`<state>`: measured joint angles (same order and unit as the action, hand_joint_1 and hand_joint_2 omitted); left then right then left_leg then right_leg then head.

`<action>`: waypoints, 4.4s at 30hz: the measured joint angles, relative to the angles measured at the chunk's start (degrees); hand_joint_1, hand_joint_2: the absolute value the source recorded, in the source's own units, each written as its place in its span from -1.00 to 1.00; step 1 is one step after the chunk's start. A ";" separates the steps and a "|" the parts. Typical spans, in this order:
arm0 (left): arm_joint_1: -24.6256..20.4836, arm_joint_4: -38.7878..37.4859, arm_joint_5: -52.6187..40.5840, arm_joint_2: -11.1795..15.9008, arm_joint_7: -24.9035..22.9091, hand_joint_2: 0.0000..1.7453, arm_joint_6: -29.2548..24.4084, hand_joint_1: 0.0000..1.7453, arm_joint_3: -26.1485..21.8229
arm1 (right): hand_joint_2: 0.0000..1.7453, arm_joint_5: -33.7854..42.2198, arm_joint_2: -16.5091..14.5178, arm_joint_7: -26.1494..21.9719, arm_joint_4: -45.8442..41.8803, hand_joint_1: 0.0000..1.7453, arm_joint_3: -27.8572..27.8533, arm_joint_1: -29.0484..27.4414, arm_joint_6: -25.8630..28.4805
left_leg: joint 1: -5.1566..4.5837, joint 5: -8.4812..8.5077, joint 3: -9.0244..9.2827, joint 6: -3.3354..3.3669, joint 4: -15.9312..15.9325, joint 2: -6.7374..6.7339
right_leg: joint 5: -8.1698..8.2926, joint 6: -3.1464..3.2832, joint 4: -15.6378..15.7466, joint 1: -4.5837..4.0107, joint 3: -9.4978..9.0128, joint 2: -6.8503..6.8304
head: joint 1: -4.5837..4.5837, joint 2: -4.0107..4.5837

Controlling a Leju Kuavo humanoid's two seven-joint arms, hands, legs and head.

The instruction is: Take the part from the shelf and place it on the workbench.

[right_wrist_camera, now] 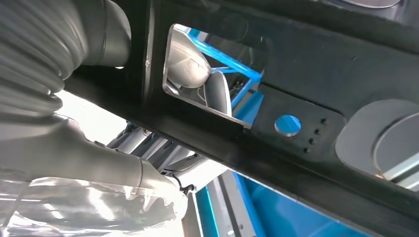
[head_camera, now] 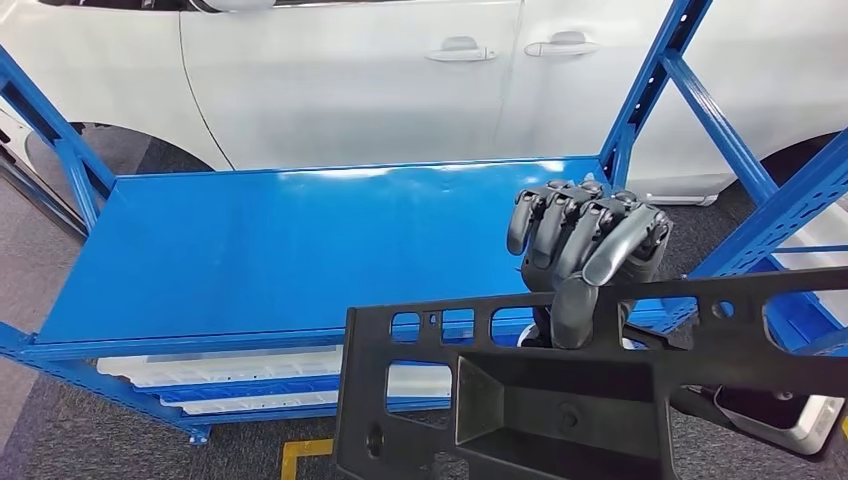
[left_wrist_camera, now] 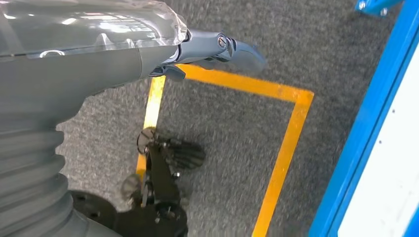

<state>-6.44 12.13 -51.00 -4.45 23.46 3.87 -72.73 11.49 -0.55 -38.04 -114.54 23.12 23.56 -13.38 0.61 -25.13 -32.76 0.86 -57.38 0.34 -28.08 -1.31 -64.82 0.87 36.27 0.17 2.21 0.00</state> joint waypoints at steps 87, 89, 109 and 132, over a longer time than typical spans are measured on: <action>0.30 0.00 -2.18 0.49 -2.31 1.00 1.18 -1.00 2.74 | 1.00 0.93 1.20 -1.10 1.29 0.94 0.38 -1.07 -2.11 | -0.41 -0.08 2.22 0.91 1.99 -0.73 | -3.02 0.02 -4.54 -0.28 5.09 -0.28 | 0.00 0.01; 0.34 0.00 -2.19 0.48 -2.31 1.00 1.13 -1.00 2.74 | 1.00 0.93 1.20 -1.10 1.50 0.94 0.38 -1.09 -2.11 | -0.49 1.39 0.06 0.81 1.68 -0.79 | -3.98 -0.24 -9.90 -0.17 5.38 -0.28 | 0.00 0.00; 0.73 0.00 -2.20 0.51 -2.50 1.00 0.88 -1.00 2.76 | 1.00 0.93 0.87 -1.10 2.05 0.94 0.38 -0.55 -2.28 | 0.35 -4.85 -8.95 -3.33 -16.98 -0.51 | 2.57 3.04 8.16 -0.32 -3.90 -0.51 | 0.02 0.00; 0.62 -0.02 -2.42 0.69 -4.98 1.00 0.27 -1.00 2.76 | 1.00 -4.75 0.81 -1.14 2.45 0.94 -0.44 -1.96 -3.52 | -0.18 -1.39 -0.70 -1.74 -1.37 1.87 | 3.29 2.42 8.44 -0.04 -3.70 1.02 | 0.03 0.00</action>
<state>-5.82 12.11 -53.42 -3.77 18.49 4.14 -69.96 6.74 0.27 -39.18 -112.09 22.68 21.60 -16.90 0.43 -26.51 -33.46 -0.88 -58.75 2.21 -24.79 1.11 -56.38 0.83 32.57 1.20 2.24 0.00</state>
